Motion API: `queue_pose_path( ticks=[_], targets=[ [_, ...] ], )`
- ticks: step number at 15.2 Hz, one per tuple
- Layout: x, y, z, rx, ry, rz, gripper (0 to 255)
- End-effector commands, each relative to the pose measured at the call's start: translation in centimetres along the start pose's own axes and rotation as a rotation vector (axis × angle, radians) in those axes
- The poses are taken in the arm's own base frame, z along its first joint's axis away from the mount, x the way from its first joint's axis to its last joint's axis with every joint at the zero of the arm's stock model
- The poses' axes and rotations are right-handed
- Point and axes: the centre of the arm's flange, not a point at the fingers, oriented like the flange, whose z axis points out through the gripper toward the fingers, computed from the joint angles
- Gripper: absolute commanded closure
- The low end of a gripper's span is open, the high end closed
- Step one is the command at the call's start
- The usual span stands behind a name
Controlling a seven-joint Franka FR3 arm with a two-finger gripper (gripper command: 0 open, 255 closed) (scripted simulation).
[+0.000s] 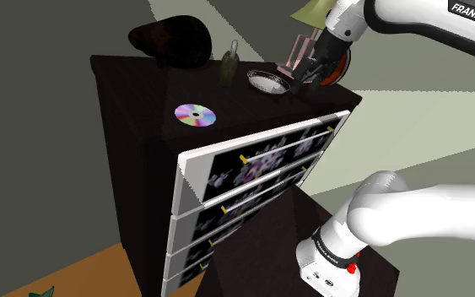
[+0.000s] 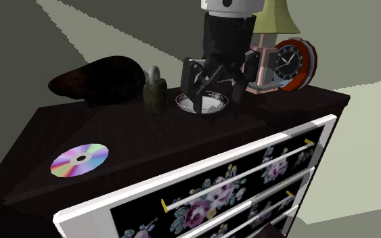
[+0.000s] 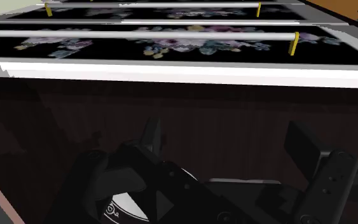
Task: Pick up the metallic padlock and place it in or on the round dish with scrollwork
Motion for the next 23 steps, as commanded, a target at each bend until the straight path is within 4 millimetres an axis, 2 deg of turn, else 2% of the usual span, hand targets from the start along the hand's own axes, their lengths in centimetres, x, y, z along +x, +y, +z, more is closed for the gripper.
queue_pose_path(
  ticks=[1, 11, 20, 23],
  targets=[
    [0.0, 0.0, 0.0, 0.0, 0.0, 0.0, 0],
    [10.7, -3.4, 3.2, 0.072, 0.079, 0.202, 0],
    [20.9, -4.7, 5.2, 0.138, 0.151, 0.384, 0],
    [21.7, -4.8, 6.3, 0.141, 0.155, 0.395, 0]
  ],
)
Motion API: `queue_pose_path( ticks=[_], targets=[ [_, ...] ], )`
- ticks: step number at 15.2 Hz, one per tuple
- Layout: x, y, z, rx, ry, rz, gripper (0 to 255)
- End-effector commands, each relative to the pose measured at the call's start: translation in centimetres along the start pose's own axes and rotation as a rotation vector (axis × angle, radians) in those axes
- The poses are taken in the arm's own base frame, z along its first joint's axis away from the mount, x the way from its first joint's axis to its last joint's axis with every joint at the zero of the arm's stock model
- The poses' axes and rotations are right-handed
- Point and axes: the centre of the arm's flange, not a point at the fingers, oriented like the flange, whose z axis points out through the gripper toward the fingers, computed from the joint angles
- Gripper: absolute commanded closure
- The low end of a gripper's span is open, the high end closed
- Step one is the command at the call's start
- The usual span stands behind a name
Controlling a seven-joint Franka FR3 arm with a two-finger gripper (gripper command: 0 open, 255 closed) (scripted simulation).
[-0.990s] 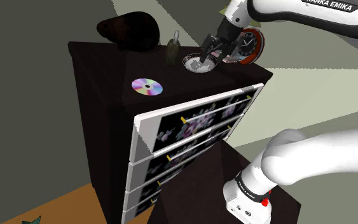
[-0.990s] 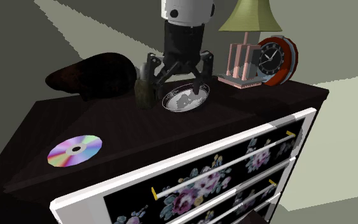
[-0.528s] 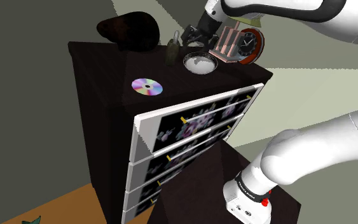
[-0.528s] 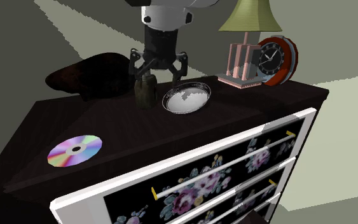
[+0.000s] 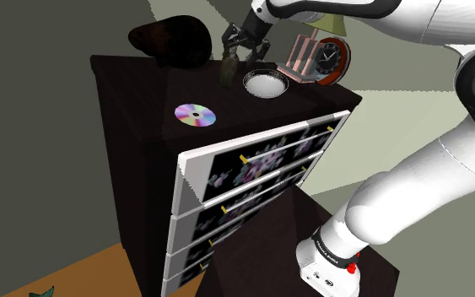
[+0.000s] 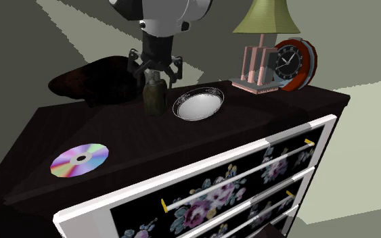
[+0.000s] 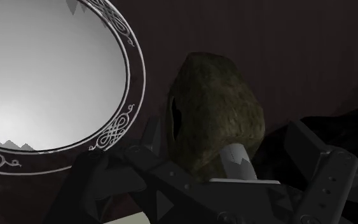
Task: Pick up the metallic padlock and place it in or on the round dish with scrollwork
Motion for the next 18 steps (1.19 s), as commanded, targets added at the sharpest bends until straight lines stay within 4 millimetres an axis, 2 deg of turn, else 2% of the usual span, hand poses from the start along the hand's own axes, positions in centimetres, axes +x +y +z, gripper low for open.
queue_pose_path(
  ticks=[1, 6, 13, 14, 18],
  targets=[
    [0.2, -0.1, 1.0, 0.002, 0.002, 0.004, 0],
    [0.2, -0.1, 3.5, 0.002, 0.002, 0.004, 0],
    [0.2, -0.1, 3.4, 0.002, 0.002, 0.004, 0],
    [0.2, -0.1, 3.4, 0.002, 0.002, 0.004, 255],
    [0.2, -0.1, 3.4, 0.002, 0.002, 0.004, 255]
  ],
)
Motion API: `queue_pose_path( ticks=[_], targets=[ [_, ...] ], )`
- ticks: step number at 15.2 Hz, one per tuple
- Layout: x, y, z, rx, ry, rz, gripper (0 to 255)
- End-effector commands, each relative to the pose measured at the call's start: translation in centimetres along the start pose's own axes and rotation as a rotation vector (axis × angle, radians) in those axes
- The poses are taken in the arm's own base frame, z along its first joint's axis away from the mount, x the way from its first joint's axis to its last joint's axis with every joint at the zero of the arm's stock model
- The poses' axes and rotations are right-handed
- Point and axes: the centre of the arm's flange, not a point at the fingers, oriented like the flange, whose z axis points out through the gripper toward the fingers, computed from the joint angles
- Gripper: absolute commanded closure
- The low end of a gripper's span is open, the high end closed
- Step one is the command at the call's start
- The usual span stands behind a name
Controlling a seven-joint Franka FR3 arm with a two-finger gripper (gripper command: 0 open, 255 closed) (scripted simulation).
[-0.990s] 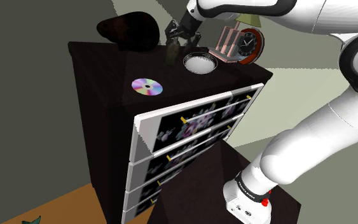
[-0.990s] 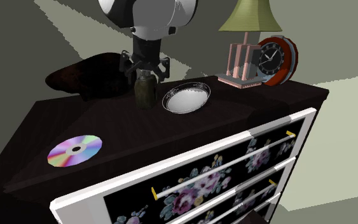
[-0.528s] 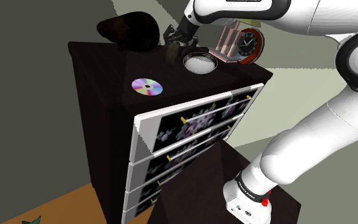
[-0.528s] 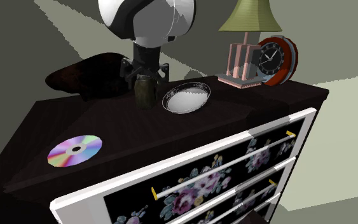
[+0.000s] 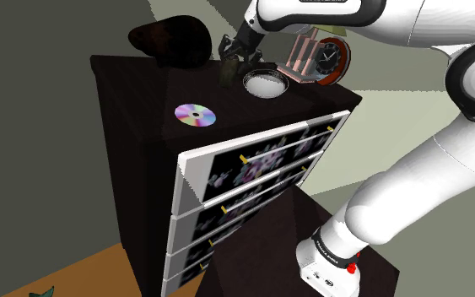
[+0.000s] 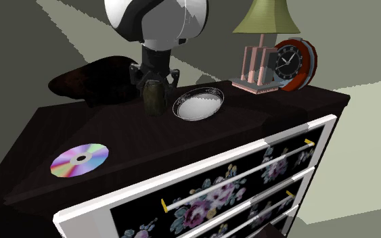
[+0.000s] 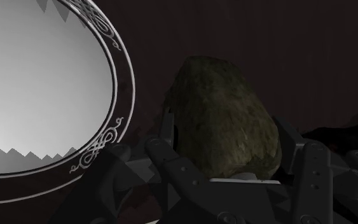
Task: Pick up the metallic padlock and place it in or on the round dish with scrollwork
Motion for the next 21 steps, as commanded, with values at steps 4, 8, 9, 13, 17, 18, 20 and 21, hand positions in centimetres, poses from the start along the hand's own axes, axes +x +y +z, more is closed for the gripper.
queue_pose_path(
  ticks=[4, 8, 9, 13, 17, 18, 20, 21],
  targets=[
    [0.0, 0.0, 0.0, 0.0, 0.0, 0.0, 255],
    [0.5, -0.3, -1.5, 0.0, 0.0, 0.0, 255],
    [0.7, -0.4, -2.0, 0.0, 0.0, 0.0, 255],
    [1.3, -0.7, -3.9, 0.0, 0.0, 0.0, 255],
    [2.0, -1.1, -5.9, 0.0, 0.0, 0.0, 255],
    [2.1, -1.2, -6.4, 0.0, 0.0, 0.0, 255],
    [2.4, -1.4, -7.4, 0.0, 0.0, 0.0, 255],
    [2.6, -1.4, -7.9, 0.0, 0.0, 0.0, 255]
  ],
)
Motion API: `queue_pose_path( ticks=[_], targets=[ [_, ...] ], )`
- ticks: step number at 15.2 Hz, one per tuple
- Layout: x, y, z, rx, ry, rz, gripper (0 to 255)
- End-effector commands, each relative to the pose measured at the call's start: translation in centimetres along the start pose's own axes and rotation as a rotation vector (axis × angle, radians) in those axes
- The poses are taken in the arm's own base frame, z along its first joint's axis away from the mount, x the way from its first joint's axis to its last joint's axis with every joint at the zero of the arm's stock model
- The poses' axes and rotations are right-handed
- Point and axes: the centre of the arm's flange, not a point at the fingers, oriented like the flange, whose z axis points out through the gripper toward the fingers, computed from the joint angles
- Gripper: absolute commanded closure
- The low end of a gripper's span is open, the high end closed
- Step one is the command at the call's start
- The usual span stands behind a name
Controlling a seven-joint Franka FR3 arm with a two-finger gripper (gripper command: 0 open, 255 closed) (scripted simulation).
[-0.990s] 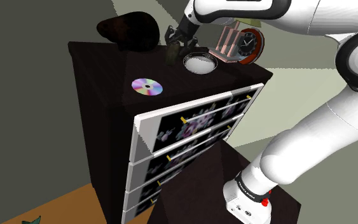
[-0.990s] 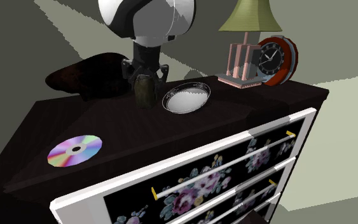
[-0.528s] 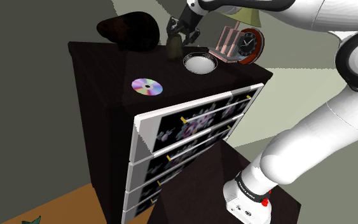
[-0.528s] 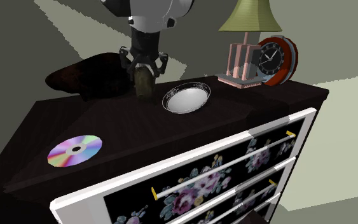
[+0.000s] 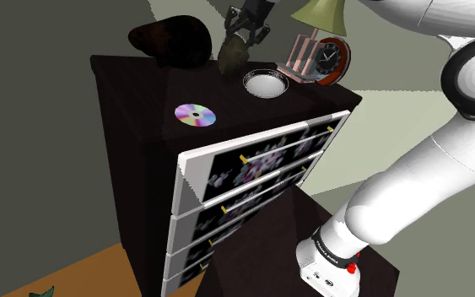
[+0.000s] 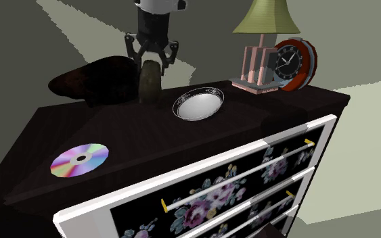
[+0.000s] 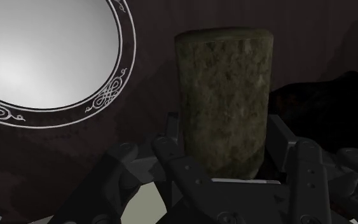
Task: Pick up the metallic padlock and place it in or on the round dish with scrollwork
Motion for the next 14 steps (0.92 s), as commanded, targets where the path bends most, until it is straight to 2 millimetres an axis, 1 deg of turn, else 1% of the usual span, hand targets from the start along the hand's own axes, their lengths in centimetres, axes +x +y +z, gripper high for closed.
queue_pose_path(
  ticks=[1, 7, 14],
  targets=[
    [0.2, -0.2, -1.0, 0.0, 0.0, 0.0, 255],
    [1.2, -0.7, -3.9, 0.0, 0.0, 0.0, 255],
    [-1.2, 8.0, -5.8, 0.0, 0.0, 0.0, 255]
  ],
)
